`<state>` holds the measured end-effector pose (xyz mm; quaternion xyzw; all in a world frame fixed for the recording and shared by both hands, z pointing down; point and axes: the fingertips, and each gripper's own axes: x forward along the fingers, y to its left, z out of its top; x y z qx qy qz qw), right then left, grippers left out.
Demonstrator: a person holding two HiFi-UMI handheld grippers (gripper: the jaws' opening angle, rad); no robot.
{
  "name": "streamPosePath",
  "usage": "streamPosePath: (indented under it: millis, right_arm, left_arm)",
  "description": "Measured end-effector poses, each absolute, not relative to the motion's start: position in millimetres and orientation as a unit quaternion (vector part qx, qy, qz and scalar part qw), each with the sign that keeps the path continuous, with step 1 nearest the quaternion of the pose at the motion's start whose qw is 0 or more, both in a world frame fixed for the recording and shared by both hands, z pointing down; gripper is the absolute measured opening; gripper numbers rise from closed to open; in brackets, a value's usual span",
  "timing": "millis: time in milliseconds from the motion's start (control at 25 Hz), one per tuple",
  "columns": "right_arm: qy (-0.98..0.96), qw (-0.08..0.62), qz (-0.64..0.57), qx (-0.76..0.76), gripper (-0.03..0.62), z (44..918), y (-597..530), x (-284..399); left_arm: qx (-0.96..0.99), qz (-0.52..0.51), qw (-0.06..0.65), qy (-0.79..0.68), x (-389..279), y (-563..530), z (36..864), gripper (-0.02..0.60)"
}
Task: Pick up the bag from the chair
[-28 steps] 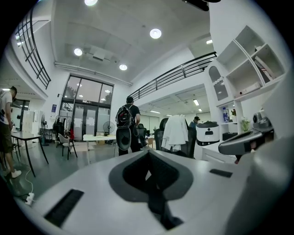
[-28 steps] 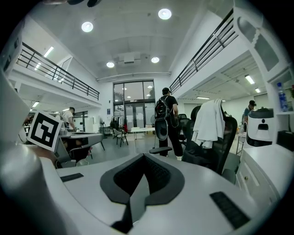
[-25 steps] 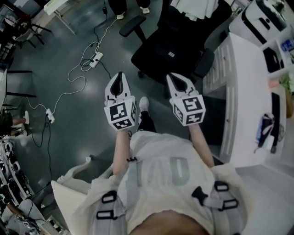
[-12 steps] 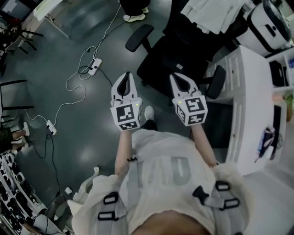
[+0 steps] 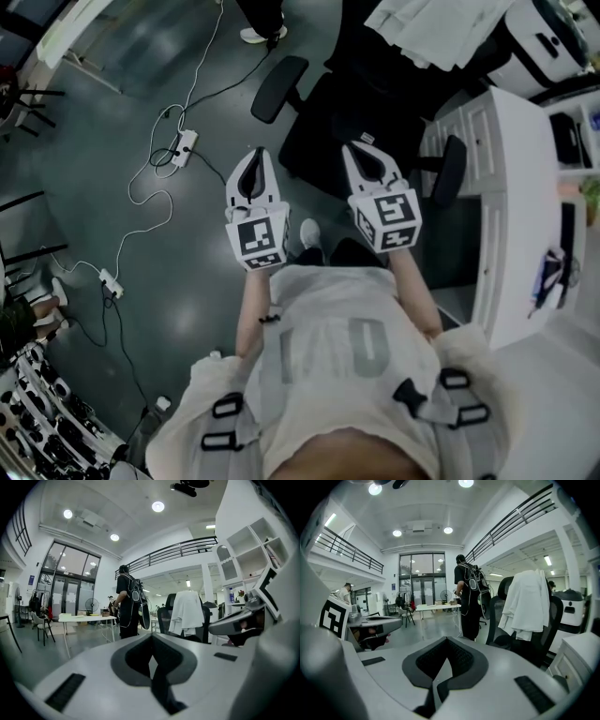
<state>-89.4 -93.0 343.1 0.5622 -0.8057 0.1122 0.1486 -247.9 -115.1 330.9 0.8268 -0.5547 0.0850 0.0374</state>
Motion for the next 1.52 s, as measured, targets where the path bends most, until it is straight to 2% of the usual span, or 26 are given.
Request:
streamPosePath:
  millis: [640,880,1120,1520]
  right_arm:
    - [-0.816,0.16,0.117,0.544,0.005,362,-107,-99]
    - [-0.818,0.152,0.115,0.542,0.005,359,-109,-86]
    - [-0.799,0.137,0.119,0.573,0.005,352,-112,-43]
    - [-0.72,0.114,0.125,0.673,0.005,354,-97,85]
  left_arm:
    - [0.812,0.097,0.052,-0.573,-262,-121,348,0.006]
    - [0.812,0.087,0.056,-0.575,-248,-125,339,0.006]
    - [0.826,0.077,0.041,-0.557,-210,-140,321,0.006]
    - [0.877,0.077,0.023,-0.473,-89,-164,317,0.005]
